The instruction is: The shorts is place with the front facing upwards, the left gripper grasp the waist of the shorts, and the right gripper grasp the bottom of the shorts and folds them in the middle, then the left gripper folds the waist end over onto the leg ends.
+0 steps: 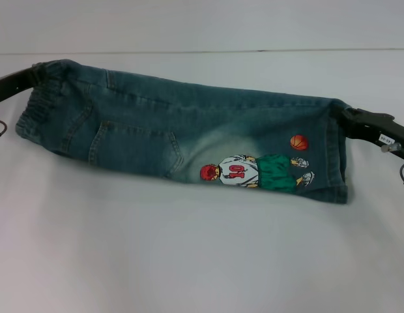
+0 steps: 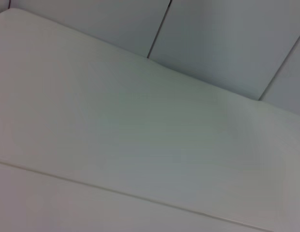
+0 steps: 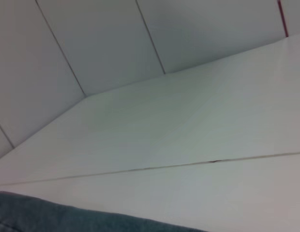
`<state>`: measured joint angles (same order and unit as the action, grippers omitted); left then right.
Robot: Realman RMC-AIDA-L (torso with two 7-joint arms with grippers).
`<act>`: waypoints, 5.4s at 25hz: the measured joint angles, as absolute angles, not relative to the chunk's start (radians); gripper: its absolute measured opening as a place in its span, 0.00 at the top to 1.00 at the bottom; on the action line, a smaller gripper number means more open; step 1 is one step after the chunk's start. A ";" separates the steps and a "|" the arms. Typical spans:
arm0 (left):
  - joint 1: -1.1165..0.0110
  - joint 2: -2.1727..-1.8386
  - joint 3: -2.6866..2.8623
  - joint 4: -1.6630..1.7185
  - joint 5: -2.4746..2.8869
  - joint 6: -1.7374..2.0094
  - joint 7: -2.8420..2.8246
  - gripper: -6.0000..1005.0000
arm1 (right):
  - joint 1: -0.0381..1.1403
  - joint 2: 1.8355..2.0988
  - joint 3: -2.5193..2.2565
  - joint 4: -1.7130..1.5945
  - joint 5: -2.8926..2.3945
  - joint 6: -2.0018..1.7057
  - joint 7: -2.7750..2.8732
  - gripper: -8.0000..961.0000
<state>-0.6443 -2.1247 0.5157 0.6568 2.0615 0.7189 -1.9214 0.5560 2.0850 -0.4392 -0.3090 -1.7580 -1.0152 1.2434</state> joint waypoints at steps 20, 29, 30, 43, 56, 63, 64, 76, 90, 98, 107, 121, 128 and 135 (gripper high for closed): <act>-0.649 -2.120 0.667 0.652 2.066 0.686 -1.921 0.74 | 0.567 2.078 -0.555 -0.315 -1.772 -0.978 1.317 0.54; -0.631 -2.117 0.659 0.663 2.062 0.707 -1.943 0.25 | 0.563 2.047 -0.560 -0.333 -1.870 -0.996 1.414 0.28; -0.628 -2.117 0.659 0.669 2.062 0.715 -1.944 0.20 | 0.561 2.046 -0.562 -0.342 -1.874 -1.003 1.423 0.26; -0.583 -2.111 0.656 0.750 2.047 0.851 -1.960 0.13 | 0.466 2.002 -0.514 -0.499 -1.836 -1.251 1.542 0.00; -0.528 -2.058 0.607 0.773 2.037 1.049 -1.988 0.15 | 0.445 2.014 -0.558 -0.731 -1.869 -1.804 1.533 0.00; -0.501 -1.998 0.621 0.762 2.059 1.109 -2.075 0.17 | 0.453 2.066 -0.629 -0.784 -1.936 -1.794 1.527 0.00; -0.499 -1.990 0.624 0.760 2.074 1.109 -2.099 0.17 | 0.454 2.069 -0.629 -0.780 -1.936 -1.788 1.523 0.00; -0.509 -1.931 0.628 0.662 2.205 1.022 -2.407 0.19 | 0.466 2.079 -0.630 -0.731 -1.934 -1.730 1.480 0.01; -0.577 -1.936 0.630 0.576 2.284 0.964 -2.445 0.21 | 0.465 2.080 -0.627 -0.727 -1.935 -1.697 1.476 0.01; -0.597 -1.943 0.624 0.559 2.303 0.955 -2.417 0.22 | 0.463 2.081 -0.623 -0.723 -1.931 -1.683 1.473 0.01; -0.601 -1.960 0.625 0.576 2.299 0.954 -2.396 0.46 | 0.466 2.074 -0.622 -0.698 -1.923 -1.686 1.465 0.01; -0.585 -1.992 0.616 0.638 2.236 1.028 -2.328 0.90 | 0.474 2.074 -0.633 -0.685 -1.933 -1.658 1.464 0.01; -0.568 -1.998 0.617 0.707 2.137 1.191 -2.270 0.90 | 0.496 2.076 -0.635 -0.647 -1.949 -1.584 1.464 0.23; -0.575 -2.023 0.617 0.806 2.059 1.325 -2.258 0.90 | 0.515 2.086 -0.617 -0.461 -1.728 -1.346 1.343 0.50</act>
<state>-0.5752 -2.0234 0.6167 0.8062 2.0585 1.3251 -2.2585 0.5147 2.0857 -0.6168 -0.4605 -1.7279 -1.3464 1.3434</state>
